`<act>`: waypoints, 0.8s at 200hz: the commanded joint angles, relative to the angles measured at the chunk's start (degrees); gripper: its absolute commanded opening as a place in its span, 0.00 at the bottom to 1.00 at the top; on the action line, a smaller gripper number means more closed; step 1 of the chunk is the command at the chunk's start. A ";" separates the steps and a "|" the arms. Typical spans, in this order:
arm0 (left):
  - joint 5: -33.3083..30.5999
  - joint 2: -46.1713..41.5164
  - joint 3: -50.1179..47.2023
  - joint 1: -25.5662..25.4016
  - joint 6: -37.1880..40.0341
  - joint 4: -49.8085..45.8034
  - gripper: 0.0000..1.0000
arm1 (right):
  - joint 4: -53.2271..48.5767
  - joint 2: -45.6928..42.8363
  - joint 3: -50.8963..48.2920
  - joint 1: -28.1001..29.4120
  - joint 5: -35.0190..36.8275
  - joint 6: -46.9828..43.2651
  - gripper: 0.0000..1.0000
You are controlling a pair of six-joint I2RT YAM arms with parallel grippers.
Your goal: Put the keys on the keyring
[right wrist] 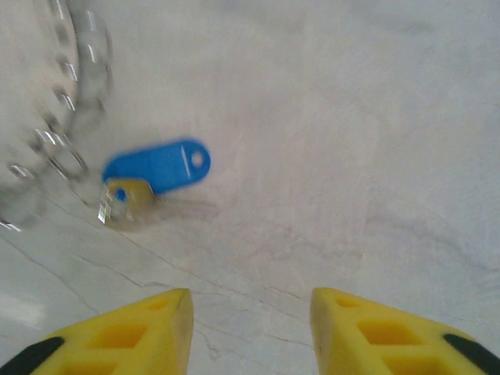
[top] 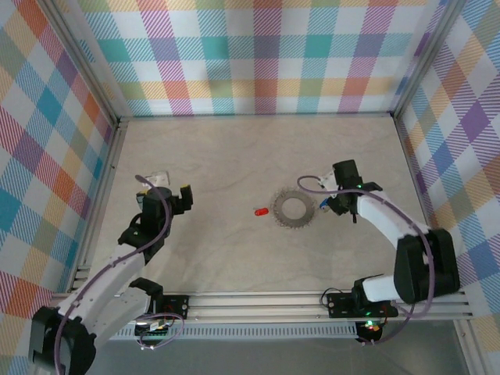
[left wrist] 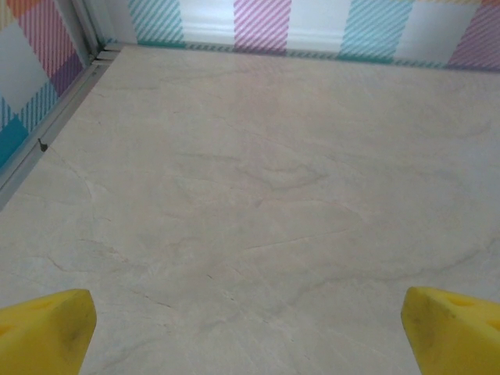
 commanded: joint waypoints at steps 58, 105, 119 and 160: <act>5.96 14.29 -0.19 2.17 10.75 14.09 1.00 | 18.34 -27.45 -10.76 -0.68 -10.72 19.83 1.00; 8.44 24.76 -2.74 7.49 11.30 26.99 1.00 | 40.02 -32.22 -27.45 -0.65 -6.13 22.13 1.00; 8.97 25.96 -5.97 8.10 10.22 35.30 1.00 | 50.30 -29.65 -32.81 -0.88 -4.53 22.09 1.00; 15.35 32.87 -4.37 10.31 13.32 41.84 1.00 | 73.06 -5.48 -33.59 -5.27 -9.92 21.88 1.00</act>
